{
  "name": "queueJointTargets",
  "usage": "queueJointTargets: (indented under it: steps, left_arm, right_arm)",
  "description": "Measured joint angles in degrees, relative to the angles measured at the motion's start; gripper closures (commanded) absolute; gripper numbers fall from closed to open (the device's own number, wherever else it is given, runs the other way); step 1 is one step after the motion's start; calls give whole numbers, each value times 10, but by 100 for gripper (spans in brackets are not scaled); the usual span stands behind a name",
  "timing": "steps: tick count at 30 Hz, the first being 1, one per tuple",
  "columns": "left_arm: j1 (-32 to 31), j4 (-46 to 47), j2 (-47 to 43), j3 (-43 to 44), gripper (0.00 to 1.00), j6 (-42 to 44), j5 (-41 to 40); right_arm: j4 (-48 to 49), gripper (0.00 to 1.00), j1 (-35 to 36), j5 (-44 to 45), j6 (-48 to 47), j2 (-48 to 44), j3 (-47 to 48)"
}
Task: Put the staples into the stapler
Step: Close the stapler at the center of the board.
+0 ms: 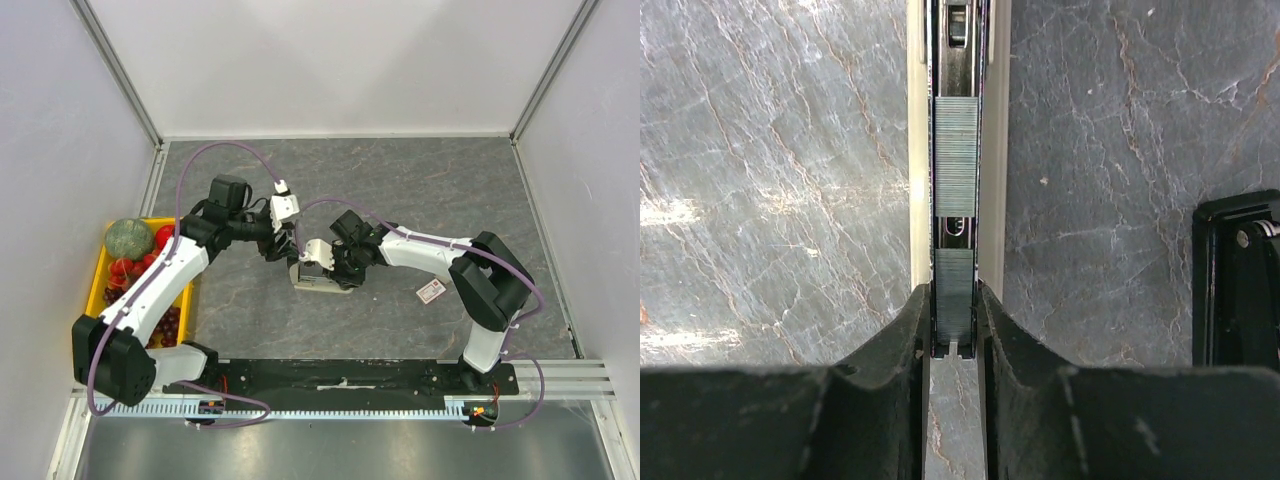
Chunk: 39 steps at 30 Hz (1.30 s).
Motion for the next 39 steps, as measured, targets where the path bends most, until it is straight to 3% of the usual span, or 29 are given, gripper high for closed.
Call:
queueJointTargets:
  steps: [11, 17, 26, 32, 38, 39]
  left_arm:
    - [31, 9, -35, -8, 14, 2, 6]
    - [106, -33, -10, -16, 12, 97, 57]
    - [105, -97, 58, -51, 11, 217, 136]
    - [100, -95, 79, -51, 25, 224, 169]
    - [86, -66, 101, -51, 58, 205, 171]
    - [85, -63, 103, -51, 69, 202, 171]
  right_arm:
    - [4, 100, -1, -7, 2, 2, 0]
    - [4, 100, -1, -8, 3, 2, 0]
    - [4, 100, -1, -9, 3, 2, 0]
    - [4, 100, -1, -10, 3, 2, 0]
    - [4, 100, -2, -10, 4, 2, 0]
    - [4, 100, -2, -10, 4, 2, 0]
